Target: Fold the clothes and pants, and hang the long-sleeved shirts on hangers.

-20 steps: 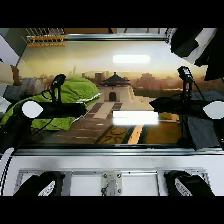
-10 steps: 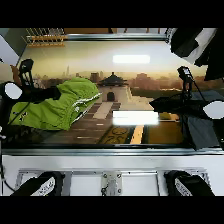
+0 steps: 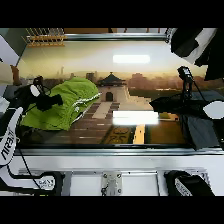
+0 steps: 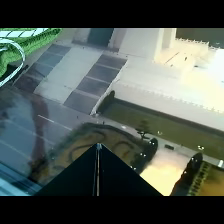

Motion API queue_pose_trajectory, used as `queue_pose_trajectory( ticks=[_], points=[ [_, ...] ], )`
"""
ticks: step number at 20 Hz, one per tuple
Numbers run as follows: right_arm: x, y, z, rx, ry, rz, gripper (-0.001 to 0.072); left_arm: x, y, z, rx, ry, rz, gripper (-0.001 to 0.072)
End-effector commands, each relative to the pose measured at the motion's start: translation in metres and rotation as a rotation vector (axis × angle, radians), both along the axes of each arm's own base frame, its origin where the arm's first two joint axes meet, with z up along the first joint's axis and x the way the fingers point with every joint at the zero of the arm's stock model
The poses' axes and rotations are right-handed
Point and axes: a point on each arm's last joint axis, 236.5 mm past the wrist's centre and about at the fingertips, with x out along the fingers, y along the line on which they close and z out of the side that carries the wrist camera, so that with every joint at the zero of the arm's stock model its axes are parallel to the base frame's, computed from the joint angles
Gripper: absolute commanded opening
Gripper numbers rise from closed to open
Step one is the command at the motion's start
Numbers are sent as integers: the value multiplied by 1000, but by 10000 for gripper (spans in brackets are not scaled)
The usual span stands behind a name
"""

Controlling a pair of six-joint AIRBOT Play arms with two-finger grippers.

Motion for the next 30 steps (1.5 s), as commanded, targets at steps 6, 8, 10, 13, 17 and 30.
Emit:
queue_pose_trajectory(
  ticks=[6, 8, 10, 13, 17, 30],
  points=[
    [0, 0, 0, 0, 1, 1, 35, 42, -88, 23, -114, -71, -91, 5],
    [2, 0, 1, 5, -7, -5, 34, 54, -165, 63, -228, -144, -215, 5],
    [8, 3, 7, 37, -24, -23, 34, 58, -240, 101, -300, -229, -332, 4],
    [4, 5, 7, 40, -18, -4, 33, 48, -345, 132, -349, -328, -501, 4],
    [26, -44, 15, 2, -83, -145, 32, 24, -450, 133, -406, -355, -653, 233],
    [19, -74, 31, 50, -80, -251, 32, 19, -102, 77, -284, -89, -18, 677]
  ],
)
